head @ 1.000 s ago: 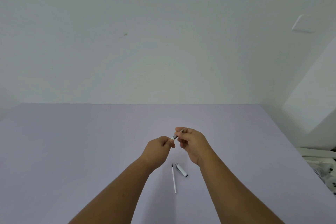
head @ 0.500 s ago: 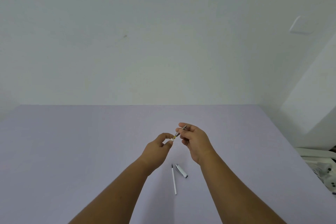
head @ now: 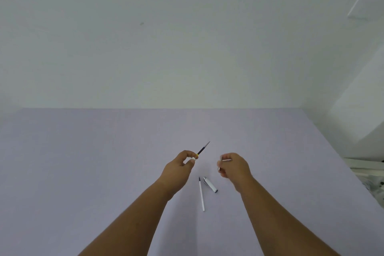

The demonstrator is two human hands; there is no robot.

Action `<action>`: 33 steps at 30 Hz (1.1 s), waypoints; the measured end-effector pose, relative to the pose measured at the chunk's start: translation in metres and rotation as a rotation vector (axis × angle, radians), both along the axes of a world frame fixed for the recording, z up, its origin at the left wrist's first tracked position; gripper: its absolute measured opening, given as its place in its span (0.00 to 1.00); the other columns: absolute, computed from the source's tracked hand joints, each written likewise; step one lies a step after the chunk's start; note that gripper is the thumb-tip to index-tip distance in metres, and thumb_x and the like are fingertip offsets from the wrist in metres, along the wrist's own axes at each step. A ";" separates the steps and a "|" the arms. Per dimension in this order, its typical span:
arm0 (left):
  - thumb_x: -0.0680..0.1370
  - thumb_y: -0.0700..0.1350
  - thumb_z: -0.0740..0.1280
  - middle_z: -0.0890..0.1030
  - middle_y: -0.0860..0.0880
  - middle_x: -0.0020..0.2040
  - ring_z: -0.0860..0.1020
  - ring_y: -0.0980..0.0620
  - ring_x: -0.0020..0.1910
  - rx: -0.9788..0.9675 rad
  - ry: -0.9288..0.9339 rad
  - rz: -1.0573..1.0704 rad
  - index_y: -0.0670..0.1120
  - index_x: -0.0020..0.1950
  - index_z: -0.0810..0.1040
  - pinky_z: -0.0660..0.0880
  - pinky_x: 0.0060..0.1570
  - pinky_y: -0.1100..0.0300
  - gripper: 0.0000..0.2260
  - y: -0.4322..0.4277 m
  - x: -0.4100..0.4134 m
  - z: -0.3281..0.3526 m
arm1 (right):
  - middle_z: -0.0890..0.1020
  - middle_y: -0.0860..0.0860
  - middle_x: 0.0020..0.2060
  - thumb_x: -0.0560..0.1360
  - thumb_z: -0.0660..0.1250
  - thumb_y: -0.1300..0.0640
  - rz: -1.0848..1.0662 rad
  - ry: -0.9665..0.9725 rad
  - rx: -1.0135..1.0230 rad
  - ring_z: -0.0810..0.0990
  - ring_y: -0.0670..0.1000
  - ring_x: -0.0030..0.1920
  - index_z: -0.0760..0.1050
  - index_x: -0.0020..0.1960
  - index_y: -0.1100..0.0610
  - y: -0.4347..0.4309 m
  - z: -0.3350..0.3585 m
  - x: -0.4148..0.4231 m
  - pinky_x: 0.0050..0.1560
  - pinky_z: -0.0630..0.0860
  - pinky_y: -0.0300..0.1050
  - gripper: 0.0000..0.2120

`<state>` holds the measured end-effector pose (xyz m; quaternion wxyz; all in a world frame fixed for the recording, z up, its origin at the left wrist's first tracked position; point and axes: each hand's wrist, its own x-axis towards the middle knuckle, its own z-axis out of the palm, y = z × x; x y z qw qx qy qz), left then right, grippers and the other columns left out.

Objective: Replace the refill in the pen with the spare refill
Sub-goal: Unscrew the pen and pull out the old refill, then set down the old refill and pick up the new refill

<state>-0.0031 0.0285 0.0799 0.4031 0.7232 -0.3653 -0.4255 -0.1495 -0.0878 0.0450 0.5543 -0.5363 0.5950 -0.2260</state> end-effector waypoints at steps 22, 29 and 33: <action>0.80 0.50 0.56 0.68 0.47 0.35 0.62 0.55 0.26 0.086 -0.021 -0.030 0.63 0.46 0.74 0.65 0.26 0.67 0.10 -0.004 -0.006 -0.039 | 0.80 0.56 0.52 0.75 0.64 0.63 0.306 0.479 -0.292 0.78 0.54 0.52 0.80 0.54 0.59 0.021 -0.086 -0.020 0.53 0.71 0.42 0.10; 0.80 0.50 0.56 0.68 0.47 0.35 0.63 0.54 0.26 0.090 -0.021 -0.037 0.63 0.46 0.74 0.66 0.27 0.67 0.10 0.000 -0.007 -0.039 | 0.80 0.57 0.55 0.77 0.62 0.62 0.268 0.444 -0.281 0.78 0.54 0.56 0.78 0.58 0.60 0.023 -0.081 -0.019 0.58 0.72 0.43 0.12; 0.80 0.50 0.56 0.69 0.46 0.37 0.63 0.54 0.27 0.081 -0.027 -0.035 0.64 0.45 0.74 0.66 0.27 0.66 0.10 -0.002 -0.007 -0.037 | 0.83 0.50 0.49 0.75 0.64 0.62 0.065 0.059 -0.155 0.78 0.49 0.48 0.82 0.51 0.54 0.021 -0.056 -0.013 0.52 0.74 0.39 0.09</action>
